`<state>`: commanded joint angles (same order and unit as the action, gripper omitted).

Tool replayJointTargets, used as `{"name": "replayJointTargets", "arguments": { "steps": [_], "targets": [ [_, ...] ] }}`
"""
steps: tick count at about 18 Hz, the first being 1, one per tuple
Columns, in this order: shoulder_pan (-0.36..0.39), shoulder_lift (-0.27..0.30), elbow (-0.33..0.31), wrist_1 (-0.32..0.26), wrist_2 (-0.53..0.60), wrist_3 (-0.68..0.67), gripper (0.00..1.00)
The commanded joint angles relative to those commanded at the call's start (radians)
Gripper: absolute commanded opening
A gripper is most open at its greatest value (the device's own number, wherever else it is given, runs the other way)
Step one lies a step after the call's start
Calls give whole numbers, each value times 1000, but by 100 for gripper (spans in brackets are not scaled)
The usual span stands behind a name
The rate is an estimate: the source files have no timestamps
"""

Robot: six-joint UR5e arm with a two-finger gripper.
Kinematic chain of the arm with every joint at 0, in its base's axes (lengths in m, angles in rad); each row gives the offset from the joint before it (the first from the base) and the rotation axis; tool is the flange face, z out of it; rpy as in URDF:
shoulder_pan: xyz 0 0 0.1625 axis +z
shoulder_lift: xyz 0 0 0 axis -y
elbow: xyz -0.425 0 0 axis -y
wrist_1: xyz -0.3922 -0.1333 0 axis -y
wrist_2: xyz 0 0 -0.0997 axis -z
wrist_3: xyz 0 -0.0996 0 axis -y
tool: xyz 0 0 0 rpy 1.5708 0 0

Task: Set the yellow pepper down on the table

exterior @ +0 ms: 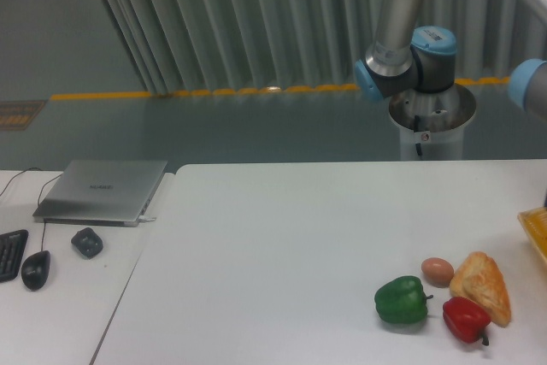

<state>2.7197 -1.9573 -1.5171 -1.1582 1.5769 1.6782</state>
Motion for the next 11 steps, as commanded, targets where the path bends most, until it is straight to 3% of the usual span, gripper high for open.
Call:
{"name": "replayJointTargets", "arguments": {
  "steps": [11],
  "targets": [
    [78, -11, -15, 2, 71, -35, 100]
  ]
}}
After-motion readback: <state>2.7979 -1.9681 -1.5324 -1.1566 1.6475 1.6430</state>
